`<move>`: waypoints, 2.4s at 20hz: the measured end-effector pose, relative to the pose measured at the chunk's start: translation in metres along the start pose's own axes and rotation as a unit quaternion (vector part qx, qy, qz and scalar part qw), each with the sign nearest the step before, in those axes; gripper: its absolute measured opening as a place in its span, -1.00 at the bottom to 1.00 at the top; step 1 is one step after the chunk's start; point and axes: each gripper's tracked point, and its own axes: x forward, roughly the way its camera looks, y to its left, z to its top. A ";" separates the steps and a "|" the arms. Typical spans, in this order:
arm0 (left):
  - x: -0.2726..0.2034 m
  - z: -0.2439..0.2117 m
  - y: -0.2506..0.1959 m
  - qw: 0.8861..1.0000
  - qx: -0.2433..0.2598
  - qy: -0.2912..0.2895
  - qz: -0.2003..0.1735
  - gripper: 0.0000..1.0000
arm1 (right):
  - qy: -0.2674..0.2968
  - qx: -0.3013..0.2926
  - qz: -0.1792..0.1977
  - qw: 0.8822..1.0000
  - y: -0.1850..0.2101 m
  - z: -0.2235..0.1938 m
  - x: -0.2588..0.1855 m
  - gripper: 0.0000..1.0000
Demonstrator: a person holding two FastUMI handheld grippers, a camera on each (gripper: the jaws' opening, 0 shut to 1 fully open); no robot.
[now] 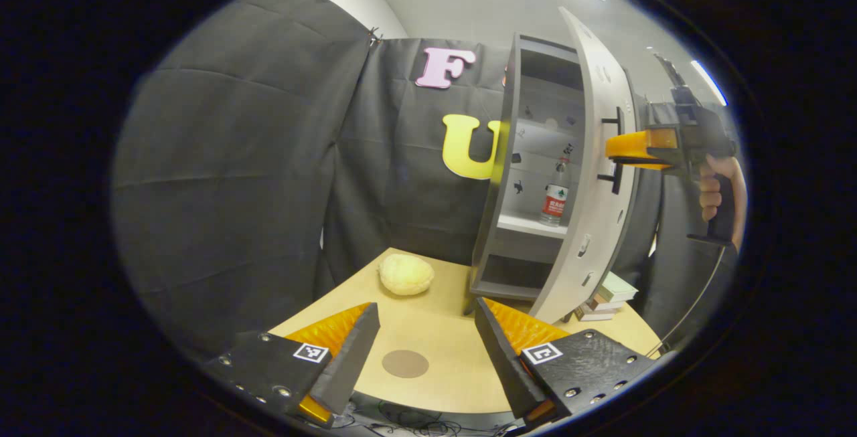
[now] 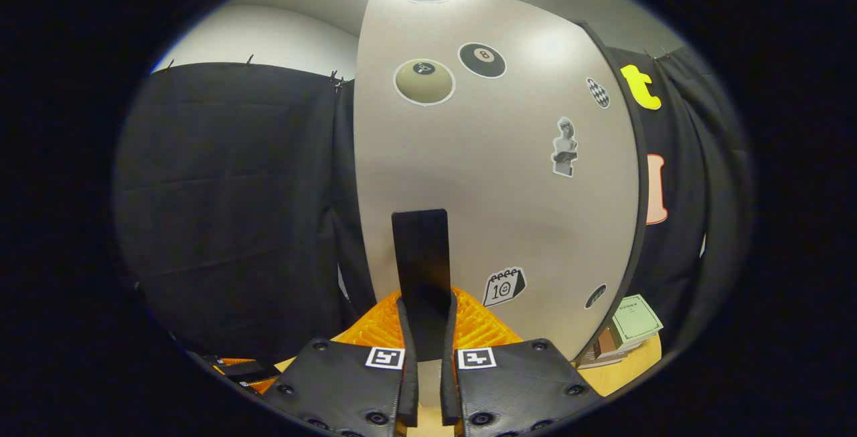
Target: Open the cabinet door with the right hand, grasp the bottle in the cabinet with the left hand and place it on the coaster, then close the cabinet door with the right hand.
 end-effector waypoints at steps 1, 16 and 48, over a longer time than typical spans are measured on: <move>0.001 0.000 -0.004 1.000 0.000 0.001 -0.005 0.78 | -0.001 0.000 -0.003 1.000 -0.001 0.000 0.000 -0.70; 0.031 -0.008 -0.101 0.992 0.041 0.016 -0.115 0.73 | -0.021 0.014 -0.089 0.996 -0.032 0.001 -0.041 -0.71; 0.100 -0.017 -0.183 0.977 0.070 0.030 -0.201 0.79 | -0.034 0.028 -0.330 0.943 -0.189 -0.006 -0.195 -0.87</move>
